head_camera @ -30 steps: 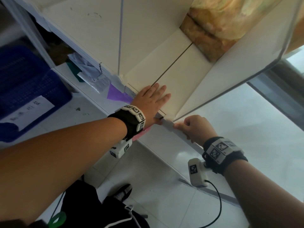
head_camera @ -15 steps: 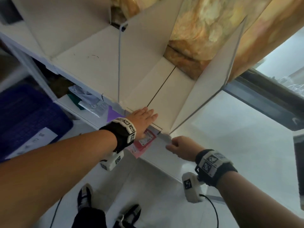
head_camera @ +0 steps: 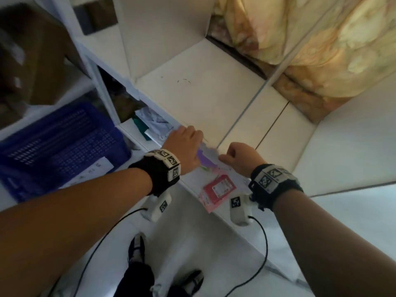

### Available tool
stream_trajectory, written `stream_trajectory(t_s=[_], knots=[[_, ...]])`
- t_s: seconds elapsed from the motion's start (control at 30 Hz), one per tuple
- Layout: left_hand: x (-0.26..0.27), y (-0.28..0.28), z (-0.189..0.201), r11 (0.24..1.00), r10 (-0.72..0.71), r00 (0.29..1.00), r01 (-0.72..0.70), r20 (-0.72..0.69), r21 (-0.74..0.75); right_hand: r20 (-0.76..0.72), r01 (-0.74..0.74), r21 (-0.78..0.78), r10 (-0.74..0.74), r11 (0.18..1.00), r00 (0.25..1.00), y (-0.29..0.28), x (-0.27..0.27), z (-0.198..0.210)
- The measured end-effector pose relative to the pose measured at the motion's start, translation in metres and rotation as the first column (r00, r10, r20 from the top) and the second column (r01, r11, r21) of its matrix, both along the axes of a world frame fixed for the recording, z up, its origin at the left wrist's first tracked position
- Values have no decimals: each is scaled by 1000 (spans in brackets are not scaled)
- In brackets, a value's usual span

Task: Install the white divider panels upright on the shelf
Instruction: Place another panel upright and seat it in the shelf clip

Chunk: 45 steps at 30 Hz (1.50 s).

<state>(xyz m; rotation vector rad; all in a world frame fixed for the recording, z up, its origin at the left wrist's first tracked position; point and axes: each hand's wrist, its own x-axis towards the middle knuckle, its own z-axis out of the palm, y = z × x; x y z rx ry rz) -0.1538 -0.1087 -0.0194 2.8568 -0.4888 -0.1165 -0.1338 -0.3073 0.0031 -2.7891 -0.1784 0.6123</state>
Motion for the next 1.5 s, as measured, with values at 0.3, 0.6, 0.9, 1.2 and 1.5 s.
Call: stream_trajectory(t_s=[0.3, 0.6, 0.9, 1.2, 1.5], knots=[[69, 24, -44, 983, -50, 978, 85, -203, 164, -15, 35, -38, -35, 999, 999, -4, 25, -20], [74, 21, -61, 985, -61, 992, 78, -112, 153, -53, 56, -86, -61, 995, 997, 0, 34, -18], [81, 28, -61, 998, -65, 995, 67, -72, 21, -94, -57, -64, 51, 996, 994, 27, 48, -8], [90, 42, -66, 992, -129, 991, 129, -19, 9, -128, -61, 17, 63, 998, 990, 28, 52, -14], [87, 42, -65, 992, -125, 992, 124, -7, -34, -136, 19, 98, -6, 995, 991, 30, 53, -18]])
